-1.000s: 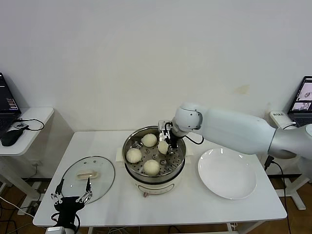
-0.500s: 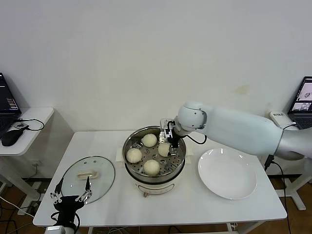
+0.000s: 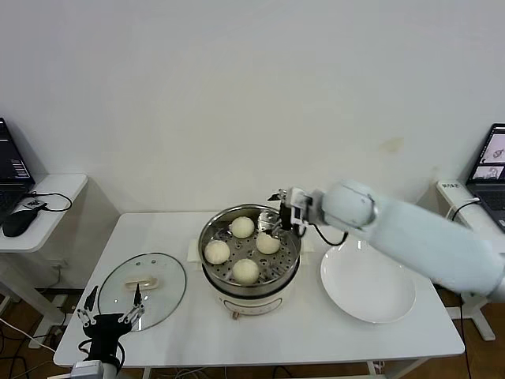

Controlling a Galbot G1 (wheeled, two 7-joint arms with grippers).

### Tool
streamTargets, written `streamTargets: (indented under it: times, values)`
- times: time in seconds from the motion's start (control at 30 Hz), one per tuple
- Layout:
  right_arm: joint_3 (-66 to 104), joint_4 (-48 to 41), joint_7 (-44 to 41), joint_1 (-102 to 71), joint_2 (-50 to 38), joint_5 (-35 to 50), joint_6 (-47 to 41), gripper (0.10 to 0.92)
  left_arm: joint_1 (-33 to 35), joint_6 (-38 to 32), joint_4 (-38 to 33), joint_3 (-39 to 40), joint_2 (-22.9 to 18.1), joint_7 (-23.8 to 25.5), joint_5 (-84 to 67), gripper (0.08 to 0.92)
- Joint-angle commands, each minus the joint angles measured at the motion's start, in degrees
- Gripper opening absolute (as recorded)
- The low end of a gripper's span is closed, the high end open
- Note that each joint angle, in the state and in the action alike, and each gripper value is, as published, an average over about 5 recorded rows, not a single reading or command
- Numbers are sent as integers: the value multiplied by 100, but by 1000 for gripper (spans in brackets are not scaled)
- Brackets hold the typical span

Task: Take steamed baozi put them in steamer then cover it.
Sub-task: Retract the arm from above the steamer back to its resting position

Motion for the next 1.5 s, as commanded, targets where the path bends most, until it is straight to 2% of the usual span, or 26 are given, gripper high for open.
streamTargets:
  times: [0.03, 0.2, 0.37, 0.53, 0.8, 1.13, 1.5]
  values:
    - [4422, 808, 1762, -4634, -91, -924, 2213, 823, -192, -219, 608, -199, 72, 129, 1222, 823]
    - [6321, 1179, 1744, -6341, 644, -1255, 2856, 823, -231, -600, 1090, -524, 286, 183, 3313, 823]
    - [7431, 1548, 1696, -7459, 1195, -1410, 3235, 823, -205, -931, 1587, -865, 482, 37, 5751, 823]
    - [8290, 1875, 1710, -8141, 1596, -1292, 3420, 823, -362, -1100, 2050, -815, 611, -169, 7132, 823]
    - [9306, 2207, 1722, -8977, 2026, -1021, 3507, 823, -965, -1078, 2897, -390, 845, -124, 7580, 823]
    - [9590, 2246, 1713, -9400, 2438, -1042, 3668, 823, -1616, -1072, 3388, 6, 1084, 5, 7494, 823]
    - [9588, 2236, 1689, -9515, 2670, -1115, 3714, 823, -2401, -1072, 3903, 258, 1169, 80, 7448, 823]
